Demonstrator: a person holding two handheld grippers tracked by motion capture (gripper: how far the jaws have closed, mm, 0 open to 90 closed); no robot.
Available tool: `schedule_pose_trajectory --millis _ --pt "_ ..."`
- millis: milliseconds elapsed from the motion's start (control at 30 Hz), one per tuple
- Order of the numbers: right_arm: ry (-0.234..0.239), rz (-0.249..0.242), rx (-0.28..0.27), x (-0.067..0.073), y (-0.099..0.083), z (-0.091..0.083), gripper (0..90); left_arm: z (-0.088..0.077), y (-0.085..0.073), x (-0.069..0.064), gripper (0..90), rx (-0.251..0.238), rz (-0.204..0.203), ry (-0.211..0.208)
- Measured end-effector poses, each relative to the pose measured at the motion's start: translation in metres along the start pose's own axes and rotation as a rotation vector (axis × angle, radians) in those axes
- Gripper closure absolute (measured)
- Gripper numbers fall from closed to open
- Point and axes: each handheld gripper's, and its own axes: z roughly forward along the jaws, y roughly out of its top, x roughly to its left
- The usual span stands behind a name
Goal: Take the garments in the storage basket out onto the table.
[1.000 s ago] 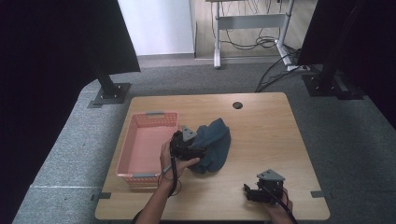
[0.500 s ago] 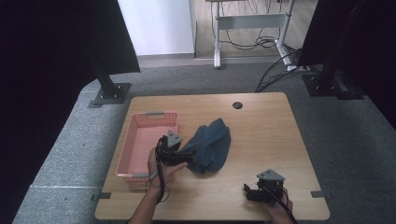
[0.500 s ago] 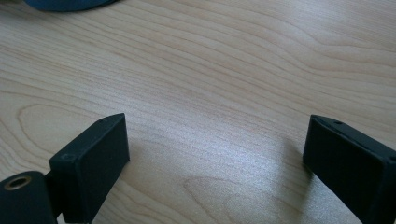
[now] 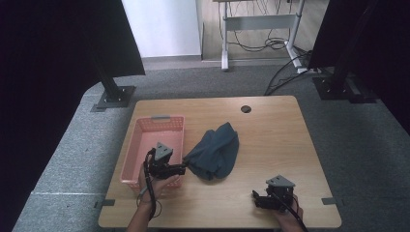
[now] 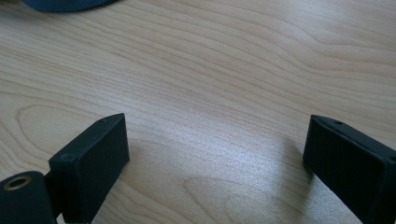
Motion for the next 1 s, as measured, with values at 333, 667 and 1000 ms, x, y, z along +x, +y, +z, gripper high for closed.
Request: schedule_pose_trajectory --millis 333,667,1000 --pt "-0.002 0.001 0.0 0.0 0.0 0.0 6.5 -0.017 -0.026 0.009 23.3 -0.02 -0.033 0.017" --pt "-0.002 0.004 0.0 0.0 0.0 0.0 6.5 -0.024 -0.046 0.021 23.2 -0.015 -0.072 0.04" --pt "-0.001 0.005 0.0 0.0 0.0 0.0 6.6 -0.024 -0.048 0.024 22.8 -0.011 -0.075 0.055"
